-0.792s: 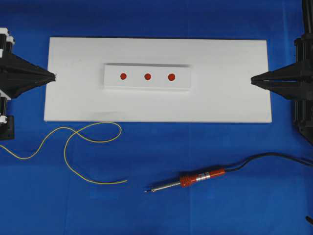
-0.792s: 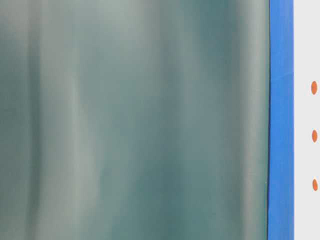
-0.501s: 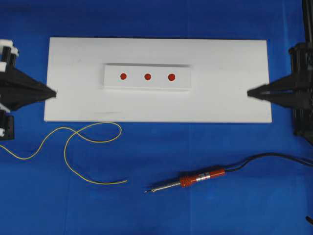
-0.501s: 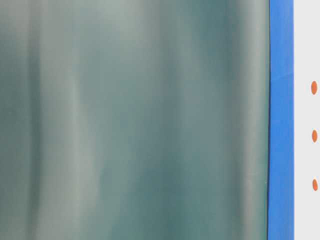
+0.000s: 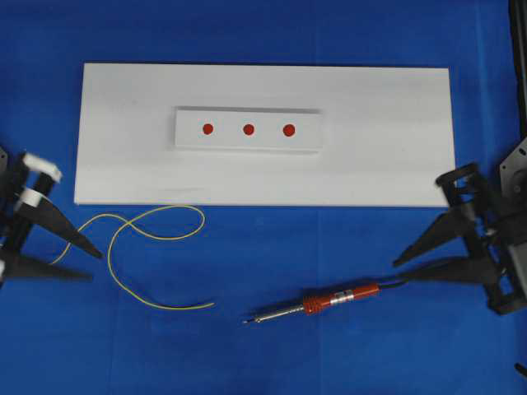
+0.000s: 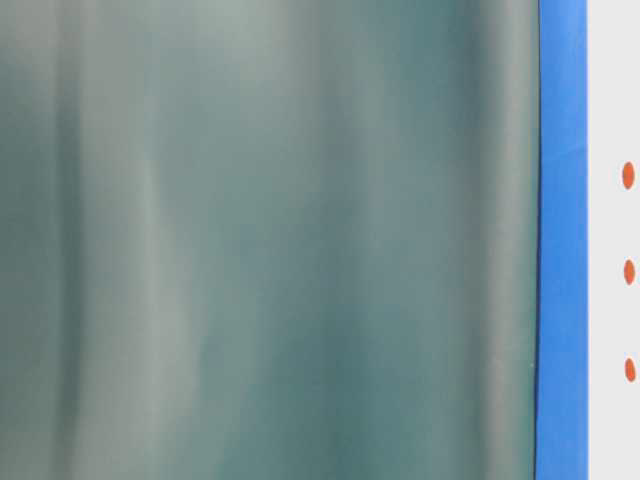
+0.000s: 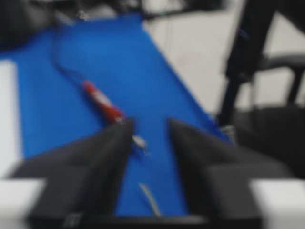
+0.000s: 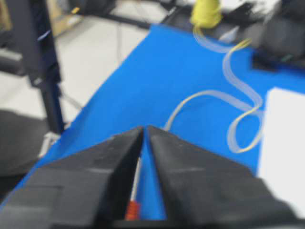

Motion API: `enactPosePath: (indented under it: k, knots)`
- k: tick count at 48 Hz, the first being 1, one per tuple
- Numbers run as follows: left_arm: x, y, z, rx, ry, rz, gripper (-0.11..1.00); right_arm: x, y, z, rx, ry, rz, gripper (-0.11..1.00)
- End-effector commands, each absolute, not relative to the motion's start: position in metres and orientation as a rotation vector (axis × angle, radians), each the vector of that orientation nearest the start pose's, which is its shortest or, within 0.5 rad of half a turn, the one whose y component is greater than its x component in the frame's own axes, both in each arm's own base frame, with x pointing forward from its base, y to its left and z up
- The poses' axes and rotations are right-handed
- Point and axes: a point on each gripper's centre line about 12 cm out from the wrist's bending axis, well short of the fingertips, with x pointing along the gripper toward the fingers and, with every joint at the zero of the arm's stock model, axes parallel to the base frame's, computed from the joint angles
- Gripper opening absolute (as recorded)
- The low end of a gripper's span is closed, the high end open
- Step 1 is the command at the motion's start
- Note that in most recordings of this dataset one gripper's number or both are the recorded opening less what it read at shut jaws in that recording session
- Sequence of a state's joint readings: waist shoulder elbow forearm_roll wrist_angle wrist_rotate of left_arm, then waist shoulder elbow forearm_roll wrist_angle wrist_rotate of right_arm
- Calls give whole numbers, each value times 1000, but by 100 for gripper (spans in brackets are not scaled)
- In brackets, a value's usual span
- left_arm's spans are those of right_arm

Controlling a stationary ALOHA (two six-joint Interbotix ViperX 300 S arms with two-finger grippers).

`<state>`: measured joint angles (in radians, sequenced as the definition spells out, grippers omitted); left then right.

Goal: Touch the tip of the soldering iron to the tip of the solder at the mark.
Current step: 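Lower left gripper to the yellow solder wire, right to the red soldering iron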

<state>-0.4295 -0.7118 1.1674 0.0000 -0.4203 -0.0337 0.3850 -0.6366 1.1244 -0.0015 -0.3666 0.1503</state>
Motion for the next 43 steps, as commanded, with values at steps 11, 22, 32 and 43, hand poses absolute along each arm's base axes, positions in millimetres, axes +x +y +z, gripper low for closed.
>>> enactPosePath:
  k: [11,22,32,43]
  knots:
    - [244,-146,217,-69,210,-524,86,261,138,223,212,292,433,90]
    - [263,-164,172,-51,313,-533,81,276,147,183,259,395,374,90]
    - [271,-168,133,-45,387,-514,81,282,145,148,271,432,315,90]
    - [275,-165,99,-28,483,-481,80,288,142,118,272,460,260,90]
